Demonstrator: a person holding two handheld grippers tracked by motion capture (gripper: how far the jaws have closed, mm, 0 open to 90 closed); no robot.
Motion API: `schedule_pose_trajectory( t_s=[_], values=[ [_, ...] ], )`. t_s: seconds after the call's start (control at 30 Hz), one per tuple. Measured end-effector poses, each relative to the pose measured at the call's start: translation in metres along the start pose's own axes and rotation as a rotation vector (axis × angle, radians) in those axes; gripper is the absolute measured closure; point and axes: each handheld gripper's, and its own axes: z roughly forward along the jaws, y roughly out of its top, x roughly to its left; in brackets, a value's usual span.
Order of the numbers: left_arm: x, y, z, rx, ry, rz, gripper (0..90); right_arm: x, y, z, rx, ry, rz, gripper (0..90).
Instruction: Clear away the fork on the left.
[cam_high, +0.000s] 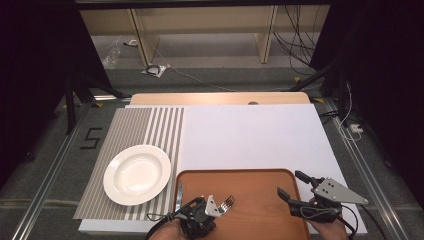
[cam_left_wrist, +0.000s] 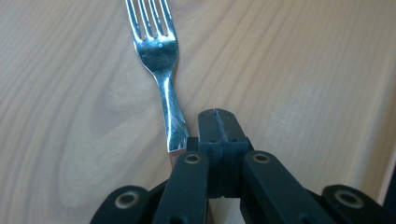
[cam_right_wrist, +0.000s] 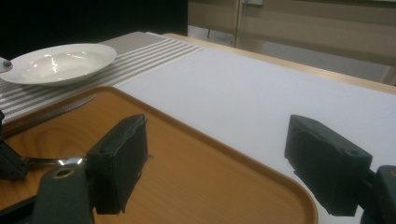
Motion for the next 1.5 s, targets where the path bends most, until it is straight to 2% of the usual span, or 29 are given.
schedule_pose_trajectory(
  t_s=[0.5,1.5],
  values=[
    [0.014,-0.006,-0.004,-0.004,0.035,-0.042,89.5,0.000,0.000,0.000,0.000,-0.002,-0.002,22.3],
    [0.036,-0.022,-0.014,0.005,0.069,-0.108,89.5,0.001,0.000,0.000,0.000,-0.001,0.001,22.4]
  ],
)
